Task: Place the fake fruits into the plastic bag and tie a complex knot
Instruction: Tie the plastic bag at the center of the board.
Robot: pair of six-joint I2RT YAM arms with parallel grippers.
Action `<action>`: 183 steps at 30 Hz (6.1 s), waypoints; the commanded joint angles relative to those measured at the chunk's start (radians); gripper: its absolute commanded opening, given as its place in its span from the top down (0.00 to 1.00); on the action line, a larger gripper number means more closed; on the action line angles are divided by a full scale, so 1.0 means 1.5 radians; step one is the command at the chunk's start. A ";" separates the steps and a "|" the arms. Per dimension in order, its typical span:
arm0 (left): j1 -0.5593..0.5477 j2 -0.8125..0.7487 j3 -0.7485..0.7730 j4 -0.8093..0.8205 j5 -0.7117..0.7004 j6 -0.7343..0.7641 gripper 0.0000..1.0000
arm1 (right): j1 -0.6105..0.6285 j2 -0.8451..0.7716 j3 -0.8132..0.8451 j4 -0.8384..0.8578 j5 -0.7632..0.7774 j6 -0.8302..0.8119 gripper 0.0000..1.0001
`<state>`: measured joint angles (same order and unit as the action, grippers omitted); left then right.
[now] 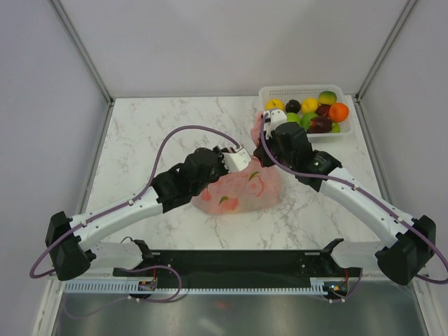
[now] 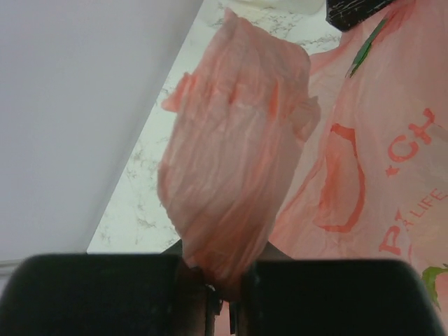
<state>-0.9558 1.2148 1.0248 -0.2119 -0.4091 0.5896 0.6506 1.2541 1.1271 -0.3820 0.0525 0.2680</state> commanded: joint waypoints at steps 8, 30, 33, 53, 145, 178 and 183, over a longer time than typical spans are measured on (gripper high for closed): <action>0.012 -0.093 -0.039 0.093 -0.005 -0.044 0.38 | 0.001 -0.022 -0.009 0.017 0.026 -0.018 1.00; 0.068 -0.170 0.020 -0.083 -0.062 -0.344 0.00 | 0.002 -0.048 -0.019 0.018 0.054 -0.019 1.00; 0.068 -0.190 0.022 -0.123 -0.070 -0.412 0.00 | 0.001 -0.048 -0.019 0.018 0.054 -0.019 1.00; 0.170 -0.216 0.045 -0.230 0.119 -0.562 0.00 | 0.001 -0.064 -0.026 0.018 0.050 -0.019 1.00; -0.006 -0.086 -0.155 0.286 -0.106 0.130 0.98 | 0.024 -0.010 -0.037 0.111 -0.163 0.006 0.98; -0.025 -0.042 -0.156 0.276 -0.073 0.109 0.98 | -0.010 -0.127 -0.136 0.155 -0.359 -0.116 0.05; -0.020 -0.037 -0.155 0.278 -0.073 0.100 0.98 | -0.010 -0.120 -0.141 0.191 -0.366 -0.130 0.02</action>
<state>-0.9939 1.1587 0.7841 0.1669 -0.5369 0.7742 0.6373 1.0874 0.9203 -0.1905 -0.4500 0.1085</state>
